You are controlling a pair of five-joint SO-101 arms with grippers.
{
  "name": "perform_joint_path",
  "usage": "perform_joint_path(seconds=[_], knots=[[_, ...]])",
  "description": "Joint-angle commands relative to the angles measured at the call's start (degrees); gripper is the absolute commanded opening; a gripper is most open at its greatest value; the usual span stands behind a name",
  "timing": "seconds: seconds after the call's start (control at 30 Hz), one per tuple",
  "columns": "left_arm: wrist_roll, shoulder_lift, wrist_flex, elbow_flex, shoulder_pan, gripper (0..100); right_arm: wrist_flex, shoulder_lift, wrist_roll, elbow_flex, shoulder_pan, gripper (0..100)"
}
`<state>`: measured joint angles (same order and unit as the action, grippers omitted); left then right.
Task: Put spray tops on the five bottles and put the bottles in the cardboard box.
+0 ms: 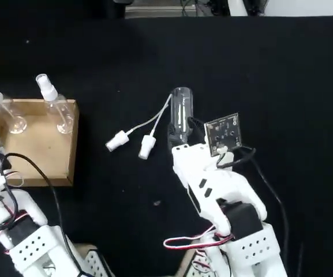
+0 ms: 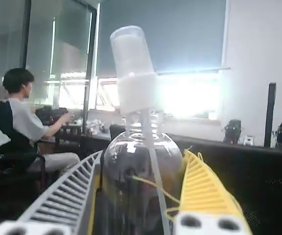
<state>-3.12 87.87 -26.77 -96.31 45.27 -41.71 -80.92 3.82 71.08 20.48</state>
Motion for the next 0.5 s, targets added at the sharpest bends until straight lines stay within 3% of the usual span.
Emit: perform_joint_path(seconds=[0.0,0.2,0.47], knots=[[-0.1,-10.1,-2.1,10.9,0.2,3,1.5,-0.7,-0.4,0.0,0.4,12.8],[-0.1,-24.7,-5.5,18.9,3.2,3,1.1,-0.7,-0.4,0.2,0.4,12.8],[-0.1,-40.3,-33.0,9.5,2.9,3,1.6,-0.7,-0.4,0.9,0.4,12.8]])
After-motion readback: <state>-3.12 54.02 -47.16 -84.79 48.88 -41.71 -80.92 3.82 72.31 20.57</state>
